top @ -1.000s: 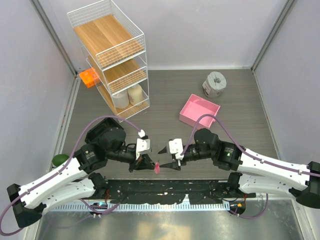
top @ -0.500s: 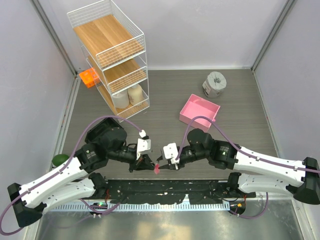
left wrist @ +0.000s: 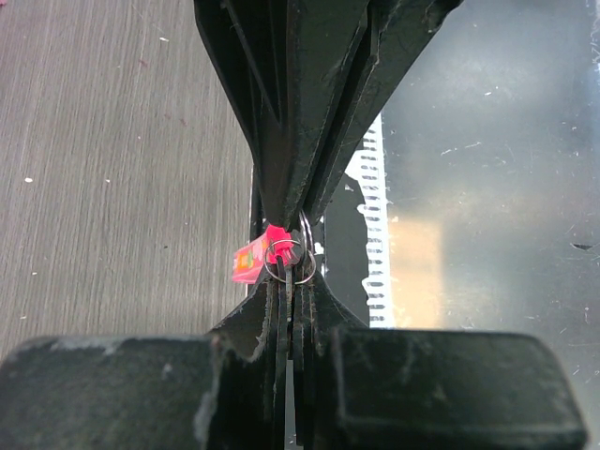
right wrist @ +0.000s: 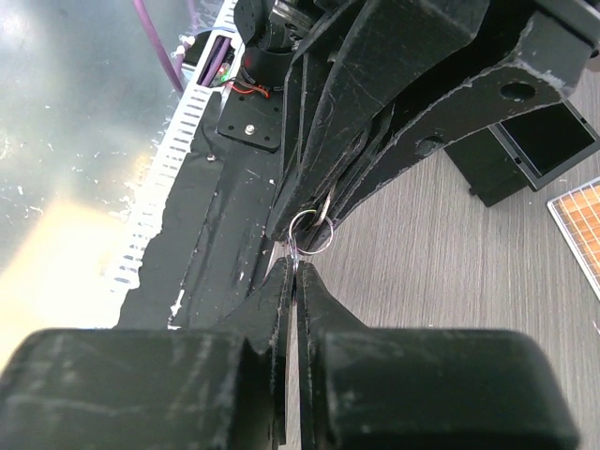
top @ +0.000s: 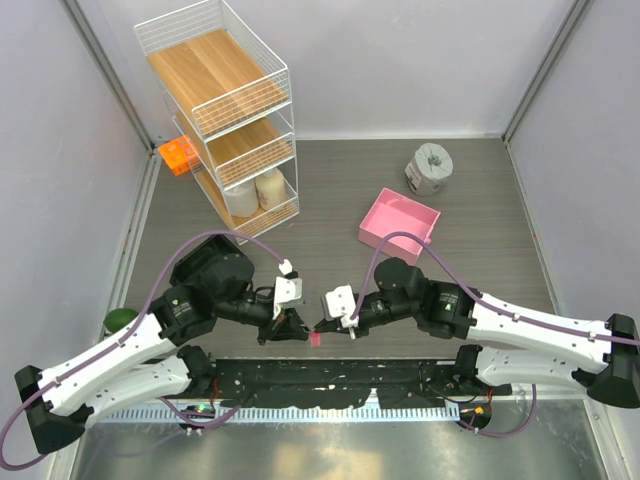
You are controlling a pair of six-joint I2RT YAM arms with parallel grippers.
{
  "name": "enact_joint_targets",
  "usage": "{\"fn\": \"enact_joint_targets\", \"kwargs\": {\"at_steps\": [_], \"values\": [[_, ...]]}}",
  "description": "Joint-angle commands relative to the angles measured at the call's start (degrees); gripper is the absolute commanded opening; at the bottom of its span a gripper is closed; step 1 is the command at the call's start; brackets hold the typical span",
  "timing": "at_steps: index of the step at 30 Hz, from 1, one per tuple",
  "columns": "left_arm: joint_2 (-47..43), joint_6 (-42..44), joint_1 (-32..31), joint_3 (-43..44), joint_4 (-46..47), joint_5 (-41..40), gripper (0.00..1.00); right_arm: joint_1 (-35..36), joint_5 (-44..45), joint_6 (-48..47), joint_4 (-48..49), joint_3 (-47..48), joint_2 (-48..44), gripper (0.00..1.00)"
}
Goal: Remove the keys from the keyring
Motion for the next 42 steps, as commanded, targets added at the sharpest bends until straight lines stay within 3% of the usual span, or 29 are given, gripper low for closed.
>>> {"fn": "enact_joint_targets", "kwargs": {"at_steps": [1,10,17,18,19,20,21,24,30,37,42], "values": [[-0.70,0.67,-0.16,1.71,1.80,1.53,0.00,0.23,1.61,3.37,2.21,1.75,-2.54,0.05],[-0.35,0.49,-0.16,1.71,2.68,2.06,0.00,-0.47,-0.41,17.77,22.93,-6.76,-8.86,0.05],[0.35,-0.04,-0.16,1.45,3.83,2.32,0.00,-0.47,11.08,33.84,41.48,-15.11,-9.66,0.05],[0.27,-0.12,-0.16,1.45,3.91,2.32,0.00,-0.38,11.89,35.35,45.60,-16.08,-9.75,0.09],[0.18,-0.12,-0.16,1.45,3.92,2.23,0.00,-0.47,12.24,37.37,48.25,-18.62,-10.01,0.28],[0.18,-0.12,-0.16,1.53,3.92,2.14,0.00,-0.38,12.16,37.13,51.06,-19.86,-10.62,0.40],[0.00,-0.21,-0.16,1.62,3.83,2.14,0.00,-0.47,12.94,36.69,51.00,-21.18,-11.15,0.54],[-0.17,0.05,-0.16,1.88,3.04,2.14,0.00,-0.47,14.09,31.26,43.55,-21.19,-14.40,0.60],[-0.35,0.75,-0.16,2.33,2.16,2.06,0.00,-0.47,10.50,19.74,28.78,-15.93,-16.78,0.61],[0.00,0.49,-0.16,2.68,2.25,2.32,0.00,-0.38,5.22,9.01,15.16,-7.58,-10.03,0.57],[-0.35,0.49,-0.08,2.85,1.72,2.32,0.00,0.32,3.37,5.66,11.10,-3.45,-5.63,0.54]]}}
